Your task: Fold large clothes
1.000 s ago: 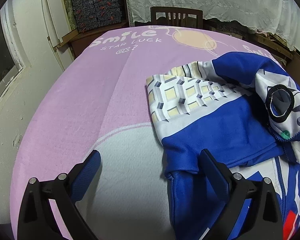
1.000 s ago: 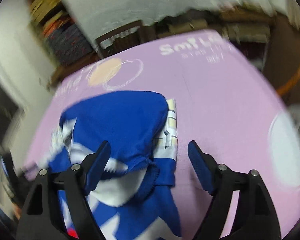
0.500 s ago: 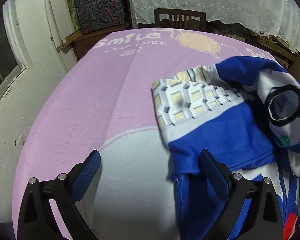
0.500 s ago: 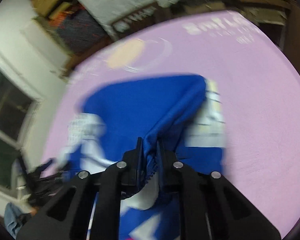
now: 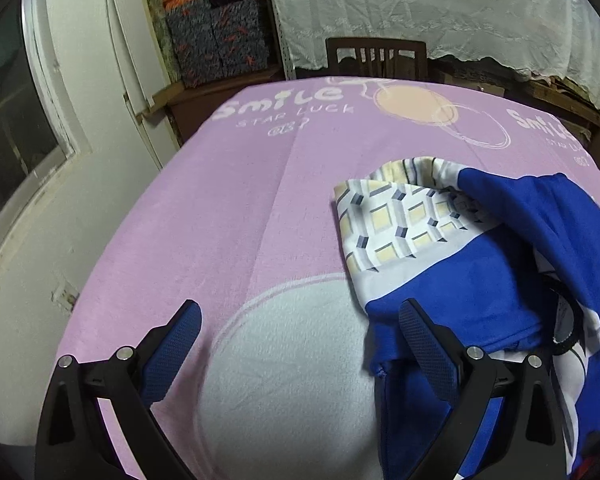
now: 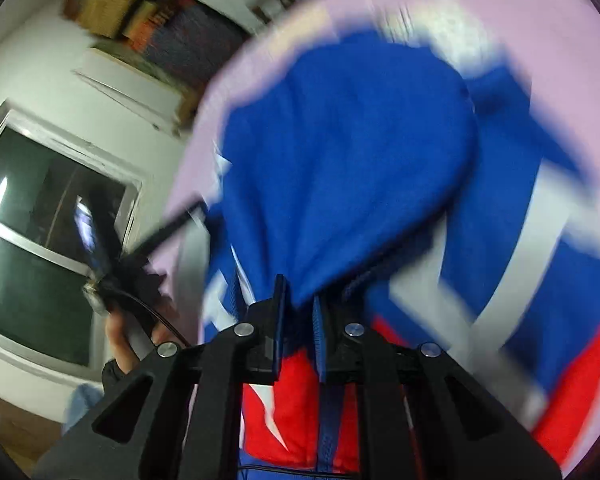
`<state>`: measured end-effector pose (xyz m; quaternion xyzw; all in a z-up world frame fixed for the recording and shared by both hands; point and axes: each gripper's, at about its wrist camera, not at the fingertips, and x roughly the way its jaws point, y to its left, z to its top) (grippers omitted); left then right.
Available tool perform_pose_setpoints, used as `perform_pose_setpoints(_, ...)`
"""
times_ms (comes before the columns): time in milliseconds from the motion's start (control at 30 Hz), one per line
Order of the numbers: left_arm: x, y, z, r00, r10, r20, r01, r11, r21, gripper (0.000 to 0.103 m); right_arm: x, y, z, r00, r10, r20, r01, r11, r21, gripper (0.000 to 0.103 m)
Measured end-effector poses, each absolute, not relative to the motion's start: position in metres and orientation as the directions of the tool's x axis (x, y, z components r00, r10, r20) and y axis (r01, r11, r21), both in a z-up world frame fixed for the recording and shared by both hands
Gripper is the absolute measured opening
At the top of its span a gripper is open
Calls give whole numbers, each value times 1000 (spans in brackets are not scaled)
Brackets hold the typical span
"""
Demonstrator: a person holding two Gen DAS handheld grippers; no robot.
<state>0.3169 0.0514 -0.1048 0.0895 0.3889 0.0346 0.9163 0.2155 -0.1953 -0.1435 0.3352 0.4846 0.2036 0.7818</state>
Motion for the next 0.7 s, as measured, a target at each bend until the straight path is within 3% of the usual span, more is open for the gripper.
perform_pose_setpoints(67, 313, 49, -102, 712, 121, -692, 18, 982, 190, 100, 216, -195, -145, 449, 644, -619, -14, 698, 716, 12)
perform_pose_setpoints(233, 297, 42, -86, 757, 40, -653, 74, 987, 145, 100, 202, -212, -127, 452, 646, -615, -71, 713, 698, 28)
perform_pose_setpoints(467, 268, -30, -60, 719, -216, -661, 322, 946, 42, 100, 214, -264, -72, 627, 562, -539, -107, 748, 655, 28)
perform_pose_setpoints(700, 284, -91, -98, 654, -171, -737, 395, 908, 140, 100, 305, -255, -66, 633, 579, -515, -79, 710, 700, 27)
